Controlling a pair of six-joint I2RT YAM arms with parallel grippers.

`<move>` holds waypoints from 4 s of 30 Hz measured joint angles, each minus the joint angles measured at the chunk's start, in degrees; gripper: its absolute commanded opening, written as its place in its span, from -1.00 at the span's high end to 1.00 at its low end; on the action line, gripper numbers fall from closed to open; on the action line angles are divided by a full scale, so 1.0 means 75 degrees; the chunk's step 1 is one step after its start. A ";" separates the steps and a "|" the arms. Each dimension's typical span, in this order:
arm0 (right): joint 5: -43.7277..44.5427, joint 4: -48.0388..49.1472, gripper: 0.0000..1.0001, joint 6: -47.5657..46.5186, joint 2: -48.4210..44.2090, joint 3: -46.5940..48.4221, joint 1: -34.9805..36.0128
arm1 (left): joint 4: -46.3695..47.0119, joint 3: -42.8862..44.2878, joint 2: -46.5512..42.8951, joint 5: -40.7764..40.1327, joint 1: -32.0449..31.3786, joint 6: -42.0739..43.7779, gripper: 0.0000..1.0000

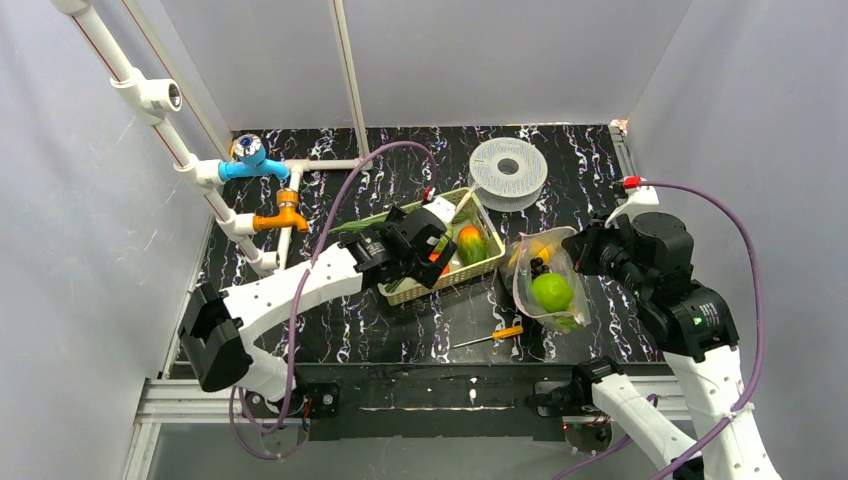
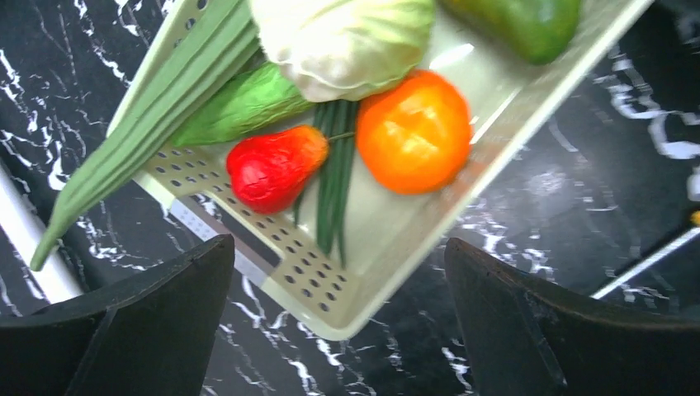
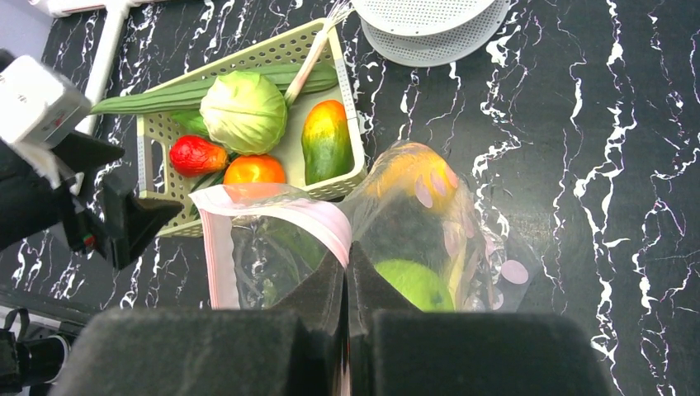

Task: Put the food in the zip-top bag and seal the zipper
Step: Pick up the fake vegetable from the bin, then place the fake vegetable in the zipper food storage bag.

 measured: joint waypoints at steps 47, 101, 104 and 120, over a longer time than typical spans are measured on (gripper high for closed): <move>-0.0509 -0.0355 0.97 0.0195 0.1085 0.0302 0.0000 | -0.0319 0.0819 0.3358 0.0433 0.1405 0.3199 -0.03; -0.1289 -0.0639 0.97 0.0342 0.0960 0.0412 0.0000 | 0.5516 -0.1428 -0.1459 0.4271 -0.2085 -0.2094 0.86; -0.1331 -0.0647 0.97 0.0341 0.0969 0.0461 0.0000 | 0.5939 -0.1413 -0.1048 0.3665 -0.2222 -0.2012 0.85; -0.1729 -0.0644 0.97 0.0509 0.0858 0.0475 0.0000 | 0.7184 -0.0959 0.0283 0.2111 -0.2238 -0.1402 0.53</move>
